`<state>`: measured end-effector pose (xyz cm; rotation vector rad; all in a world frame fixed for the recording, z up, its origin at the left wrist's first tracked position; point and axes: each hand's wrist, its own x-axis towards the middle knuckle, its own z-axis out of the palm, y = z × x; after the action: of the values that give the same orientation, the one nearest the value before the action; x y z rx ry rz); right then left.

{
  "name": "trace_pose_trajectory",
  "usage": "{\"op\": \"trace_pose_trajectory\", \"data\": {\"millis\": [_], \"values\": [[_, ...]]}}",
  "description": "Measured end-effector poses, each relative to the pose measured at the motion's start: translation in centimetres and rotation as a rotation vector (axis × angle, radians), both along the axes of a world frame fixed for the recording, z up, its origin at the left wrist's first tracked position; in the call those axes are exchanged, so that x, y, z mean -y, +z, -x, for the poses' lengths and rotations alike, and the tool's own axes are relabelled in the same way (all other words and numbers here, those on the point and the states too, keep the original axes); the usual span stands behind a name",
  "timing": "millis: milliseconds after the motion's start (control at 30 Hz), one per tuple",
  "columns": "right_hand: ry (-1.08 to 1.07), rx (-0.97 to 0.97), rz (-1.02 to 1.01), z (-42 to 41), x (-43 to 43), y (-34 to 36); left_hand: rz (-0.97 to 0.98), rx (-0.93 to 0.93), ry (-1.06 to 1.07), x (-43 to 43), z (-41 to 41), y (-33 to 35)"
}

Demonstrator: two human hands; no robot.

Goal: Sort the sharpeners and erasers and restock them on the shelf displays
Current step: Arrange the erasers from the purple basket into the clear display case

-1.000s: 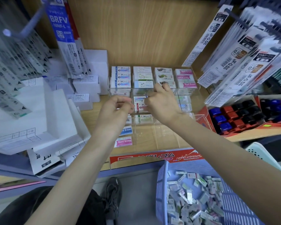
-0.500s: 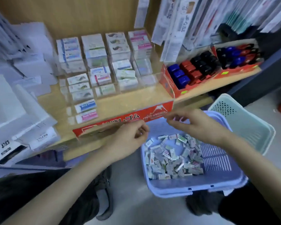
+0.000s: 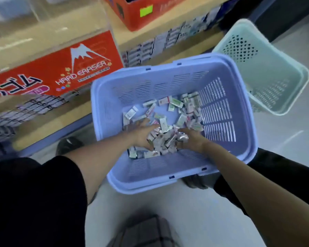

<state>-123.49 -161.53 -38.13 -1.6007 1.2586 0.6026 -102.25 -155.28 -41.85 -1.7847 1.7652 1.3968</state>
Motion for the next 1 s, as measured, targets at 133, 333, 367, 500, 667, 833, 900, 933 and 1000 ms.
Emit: {"op": "trace_pose_trajectory", "data": {"millis": [133,333,367,500,667,833,900,933,1000], "values": [[-0.006,-0.020,-0.002,-0.4,0.9,-1.9,-0.108,0.043,-0.016,-1.2,1.5,-2.0],[-0.026,0.085,-0.094,-1.5,0.4,-3.4,0.109,0.246,0.038,-1.0,3.6,-2.9],[0.002,0.064,-0.081,-1.9,0.3,-3.6,0.122,0.218,0.057,-0.9,3.1,-3.0],[-0.052,0.060,-0.013,-3.6,-0.6,-5.0,0.072,-0.016,0.357,-0.5,1.7,-4.1],[-0.160,0.108,0.005,-3.6,-0.2,-4.6,0.041,-0.140,0.492,0.1,1.5,-3.9],[-0.363,0.120,0.020,-3.8,-0.4,-4.0,0.174,-0.089,0.550,-0.4,1.7,-1.9],[-0.297,0.098,0.034,-4.0,-0.4,-3.3,0.250,-0.037,0.468,-0.6,1.8,-1.2],[-0.277,0.100,0.033,-4.1,-0.4,-3.0,0.277,-0.021,0.450,-0.7,1.8,-0.8],[-0.288,0.133,0.015,-4.0,-0.4,-2.5,0.293,-0.050,0.522,-0.7,1.9,0.0]]}}
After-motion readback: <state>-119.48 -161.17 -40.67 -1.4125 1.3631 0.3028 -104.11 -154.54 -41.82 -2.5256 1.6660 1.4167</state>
